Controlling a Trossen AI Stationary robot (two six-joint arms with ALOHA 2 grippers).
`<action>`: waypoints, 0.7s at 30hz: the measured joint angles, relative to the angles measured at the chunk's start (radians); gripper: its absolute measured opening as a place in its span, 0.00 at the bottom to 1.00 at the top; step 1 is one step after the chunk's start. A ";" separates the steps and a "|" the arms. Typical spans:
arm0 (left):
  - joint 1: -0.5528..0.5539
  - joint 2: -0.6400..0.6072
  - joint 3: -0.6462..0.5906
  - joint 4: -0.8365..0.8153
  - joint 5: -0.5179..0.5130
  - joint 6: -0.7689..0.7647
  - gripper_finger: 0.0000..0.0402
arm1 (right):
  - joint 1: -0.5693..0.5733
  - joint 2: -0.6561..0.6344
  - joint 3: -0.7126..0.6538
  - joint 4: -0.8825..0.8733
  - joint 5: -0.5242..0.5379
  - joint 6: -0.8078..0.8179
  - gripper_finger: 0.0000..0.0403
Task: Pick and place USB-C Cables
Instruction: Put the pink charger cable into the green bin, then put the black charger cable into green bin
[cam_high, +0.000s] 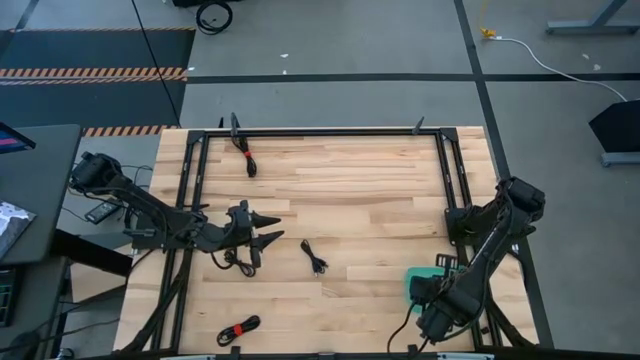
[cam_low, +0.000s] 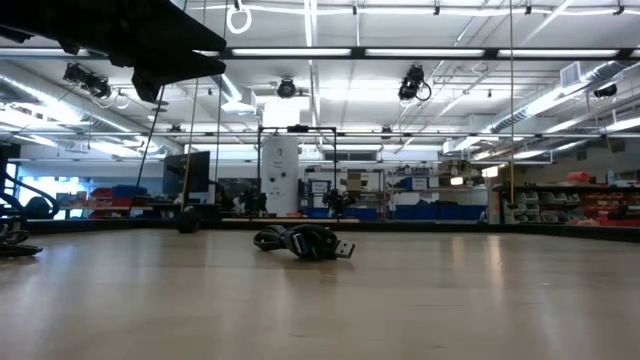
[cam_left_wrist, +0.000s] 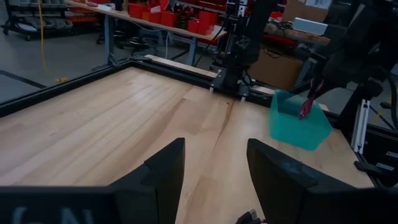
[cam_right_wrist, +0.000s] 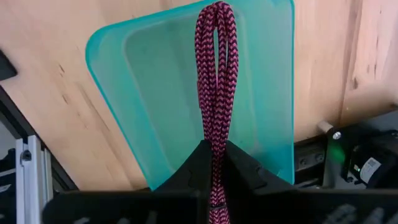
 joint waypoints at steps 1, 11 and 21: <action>0.000 0.000 0.000 0.000 0.000 0.003 0.45 | 0.002 0.000 -0.004 0.008 0.001 0.000 0.08; 0.000 0.000 0.000 0.002 -0.001 0.009 0.45 | 0.008 0.000 -0.062 0.079 0.001 0.002 0.11; 0.000 0.000 0.000 0.002 -0.001 0.009 0.45 | 0.008 0.000 -0.065 0.070 0.036 0.038 0.32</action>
